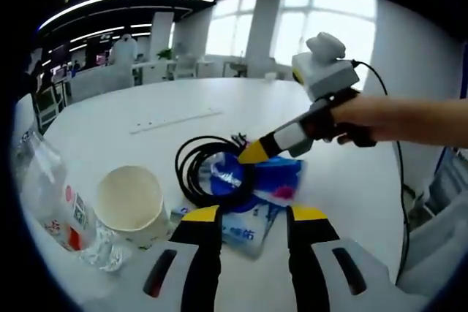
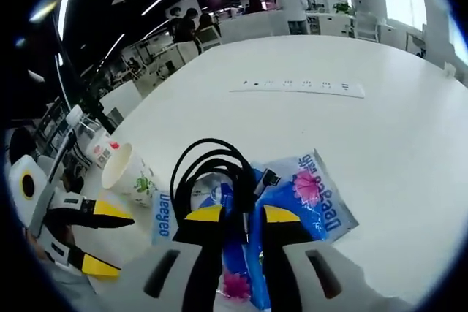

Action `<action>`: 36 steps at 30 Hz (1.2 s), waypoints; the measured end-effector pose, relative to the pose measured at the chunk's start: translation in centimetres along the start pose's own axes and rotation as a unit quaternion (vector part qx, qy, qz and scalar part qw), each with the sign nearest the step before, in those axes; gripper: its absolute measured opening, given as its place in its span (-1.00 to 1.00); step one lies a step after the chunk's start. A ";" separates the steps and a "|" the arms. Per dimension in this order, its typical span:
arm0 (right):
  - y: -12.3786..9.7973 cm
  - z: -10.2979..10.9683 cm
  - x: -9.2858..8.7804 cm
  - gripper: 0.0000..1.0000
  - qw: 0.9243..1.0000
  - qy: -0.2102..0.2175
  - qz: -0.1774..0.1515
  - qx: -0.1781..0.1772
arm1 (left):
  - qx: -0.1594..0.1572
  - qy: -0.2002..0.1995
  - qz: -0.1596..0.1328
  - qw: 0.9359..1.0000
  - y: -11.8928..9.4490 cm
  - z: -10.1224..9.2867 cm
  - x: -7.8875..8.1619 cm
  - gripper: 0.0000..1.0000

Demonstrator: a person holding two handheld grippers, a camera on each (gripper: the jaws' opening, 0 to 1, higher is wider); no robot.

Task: Arrange the tabletop items into an orderly group along one side of the table until the central work area is clear of visible clutter.

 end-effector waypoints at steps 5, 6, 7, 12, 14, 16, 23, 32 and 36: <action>0.3 0.1 0.0 -0.77 1.000 0.001 0.004 -0.002 | 0.001 -0.003 0.003 1.000 -0.1 0.1 -0.2 -0.38; 0.2 0.1 0.1 -0.78 1.000 0.002 0.004 -0.003 | 0.001 -0.003 0.004 1.000 -0.1 0.1 -0.2 -0.38; 0.2 0.1 0.1 -0.78 1.000 0.006 0.005 -0.003 | 0.001 -0.002 0.005 1.000 -0.1 0.1 -0.3 -0.39; 0.1 0.0 0.1 -0.81 1.000 0.024 0.008 0.001 | 0.001 -0.005 0.008 1.000 0.0 0.2 -0.6 -0.39; 0.0 0.0 0.1 -0.82 1.000 0.025 0.006 0.000 | 0.000 -0.005 0.009 1.000 0.0 0.1 -0.7 -0.39; -0.1 0.1 0.0 -0.83 0.999 0.034 0.005 0.003 | -0.001 -0.006 0.010 1.000 0.0 0.1 -0.8 -0.39; -0.3 0.2 0.1 -0.84 0.999 0.034 0.002 0.001 | 0.001 -0.008 0.013 1.000 -0.2 0.0 -1.0 -0.40; -1.2 0.4 0.5 -0.88 0.998 0.060 -0.014 0.007 | 0.000 -0.010 0.013 1.000 -0.4 -0.3 -1.2 -0.40; -1.3 0.3 0.4 -0.89 0.998 0.054 -0.012 0.006 | 0.000 -0.011 0.012 1.000 -0.5 -0.3 -1.1 -0.40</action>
Point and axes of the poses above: the point that each gripper's makers call its tool centre point, and the gripper's own axes: y roughly forward along the fingers, z roughly to its left, x roughly out of its top, the point moved 1 cm from there along -y, roughly backward along the fingers, and after that the axes turned 2 degrees about -y, right-handed, at the moved point
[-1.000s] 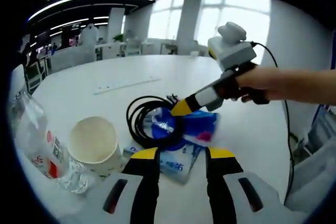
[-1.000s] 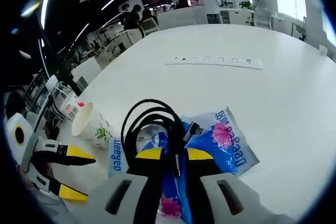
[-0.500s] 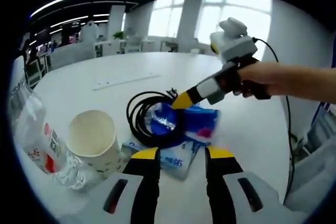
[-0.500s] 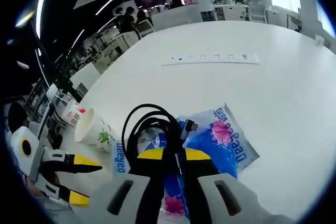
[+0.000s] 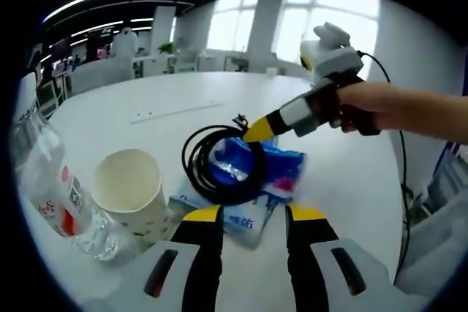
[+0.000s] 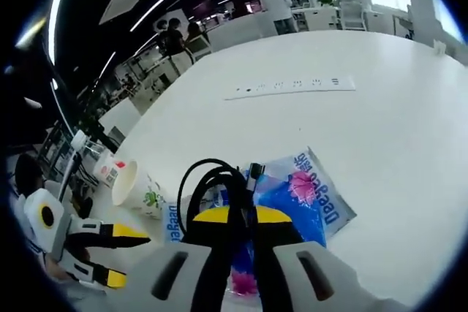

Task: Arrange the tabletop items into an orderly group along one side of the table until the central work area is clear of visible clutter.

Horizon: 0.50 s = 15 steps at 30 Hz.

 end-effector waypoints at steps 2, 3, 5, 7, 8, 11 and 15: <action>0.0 0.0 0.0 -0.89 1.000 0.004 -0.001 0.001 | 0.000 -0.001 -0.002 1.000 0.0 0.0 0.1 -0.40; -0.1 -0.1 0.0 -0.89 1.000 0.006 -0.002 0.000 | 0.000 -0.001 -0.002 1.000 0.0 0.0 0.1 -0.40; -0.3 -0.1 0.0 -0.89 1.000 0.008 -0.003 0.000 | 0.001 0.000 -0.002 1.000 0.0 0.0 0.1 -0.40; -0.5 0.0 0.0 -0.89 1.000 0.010 -0.004 0.003 | 0.002 -0.001 -0.001 1.000 0.1 0.1 0.0 -0.40; -0.7 0.1 0.1 -0.89 1.000 0.012 -0.007 0.005 | 0.003 -0.002 0.001 1.000 0.1 0.2 -0.1 -0.41; -1.1 0.4 0.0 -0.89 1.000 0.010 -0.006 0.009 | 0.010 -0.010 0.005 1.000 0.2 0.5 -0.4 -0.45; -1.6 0.6 -0.4 -0.89 1.000 0.007 -0.005 0.012 | 0.023 -0.025 0.007 0.999 0.5 1.2 -0.6 -0.47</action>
Point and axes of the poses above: the point that each gripper's makers call its tool centre point, and the gripper's own axes: y roughly forward along the fingers, z roughly to its left, x roughly out of its top, the point moved 1 cm from there along -y, roughly backward along the fingers, and after that the axes turned 2 degrees about -y, right-handed, at the moved point
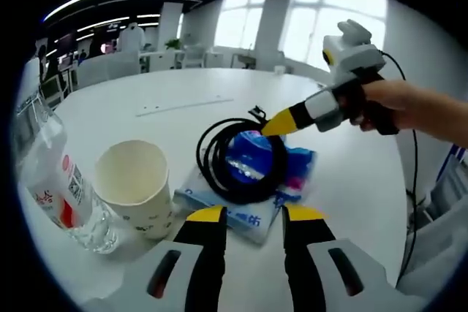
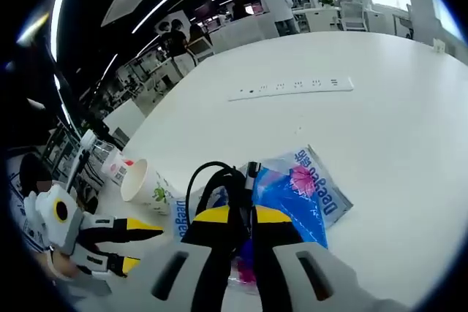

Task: Arrange the tabletop items into an orderly group along one side of the table until the central work area is clear of visible clutter.

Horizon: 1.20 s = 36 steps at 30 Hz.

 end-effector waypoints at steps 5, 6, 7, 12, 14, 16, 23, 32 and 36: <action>-0.6 0.0 -0.6 -0.89 1.000 -0.005 0.000 0.001 | 0.020 -0.014 -0.010 1.000 0.5 0.4 0.5 -0.52; -0.8 -0.1 -0.8 -0.89 1.000 -0.004 0.000 0.002 | 0.022 -0.018 -0.016 0.999 0.7 0.3 0.8 -0.54; -0.8 -0.1 -0.8 -0.89 1.000 -0.004 -0.001 0.002 | 0.024 -0.020 -0.017 0.999 0.8 0.3 0.8 -0.58; -1.3 -0.3 -1.2 -0.89 1.000 -0.001 -0.003 0.002 | 0.045 -0.047 -0.031 0.997 1.6 0.7 1.4 -0.46; -1.4 -0.4 -1.3 -0.89 1.000 -0.003 -0.003 0.004 | 0.046 -0.055 -0.032 0.997 1.9 0.8 1.4 -0.47; -1.5 -0.4 -1.3 -0.89 1.000 -0.005 -0.004 0.007 | 0.044 -0.060 -0.030 0.997 2.2 0.8 1.3 -0.51; -1.7 -0.4 -1.4 -0.89 1.000 -0.006 -0.006 0.012 | 0.044 -0.066 -0.025 0.997 2.9 0.8 1.0 -0.51; -1.7 -0.4 -1.6 -0.89 1.000 -0.003 -0.006 0.016 | 0.043 -0.069 -0.019 0.996 3.4 0.9 0.8 -0.62; -1.8 -0.4 -1.6 -0.89 1.000 -0.001 -0.008 0.016 | 0.047 -0.065 -0.015 0.997 3.4 1.1 0.6 -0.77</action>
Point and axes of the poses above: the point that each gripper's makers call its tool centre point, and the gripper's own axes: y roughly forward along the fingers, z roughly to its left, x roughly out of its top, the point moved 1 cm from there along -y, roughly backward along the fingers, and after that the axes turned 2 degrees about -y, right-handed, at the moved point
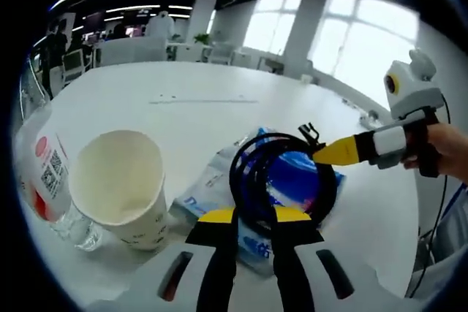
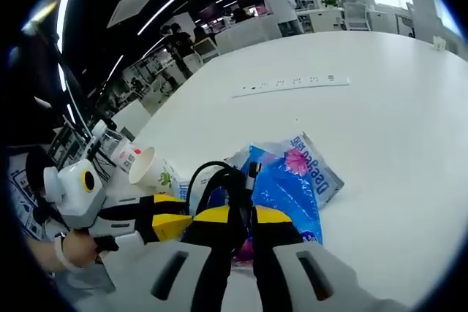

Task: Arrange the tabletop items into an orderly group along one side of the table until the central work area is clear of visible clutter.

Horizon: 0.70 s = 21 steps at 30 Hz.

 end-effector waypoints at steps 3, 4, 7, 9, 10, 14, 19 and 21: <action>-0.1 0.0 0.0 -0.89 1.000 0.001 -0.001 0.001 | 0.003 0.002 0.001 1.000 0.0 0.2 0.0 -0.85; -0.1 0.0 0.0 -0.89 1.000 0.001 -0.001 0.000 | 0.004 0.003 0.001 1.000 -0.1 0.2 -0.1 -0.88; -0.3 0.1 0.0 -0.89 1.000 0.004 -0.002 0.003 | 0.006 -0.002 0.002 1.000 -0.2 0.5 -0.1 -0.95; -0.3 0.1 0.0 -0.89 1.000 0.003 -0.002 0.002 | 0.006 -0.003 0.000 1.000 -0.3 0.4 0.0 -0.96; -0.4 0.1 0.0 -0.89 1.000 0.003 -0.003 0.002 | 0.007 -0.001 -0.001 1.000 -0.3 0.4 0.0 -0.96; -0.5 0.0 -0.1 -0.89 1.000 0.008 -0.003 0.002 | 0.003 -0.016 -0.001 1.000 -0.5 0.2 0.0 -0.98; -0.7 0.1 -0.4 -0.89 1.000 0.015 -0.003 0.001 | -0.002 -0.020 0.001 1.000 -0.7 0.1 0.0 -1.00; -0.9 0.1 -0.5 -0.89 1.000 0.019 -0.004 0.001 | -0.003 -0.033 0.001 0.999 -0.8 0.1 0.1 -1.00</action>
Point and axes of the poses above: the point that each gripper's makers call its tool centre point, and the gripper's own axes: y roughly forward along the fingers, z roughly to its left, x roughly out of its top, the point moved 1 cm from there along -y, roughly backward along the fingers, and after that the axes turned 2 degrees about -y, right-handed, at the moved point
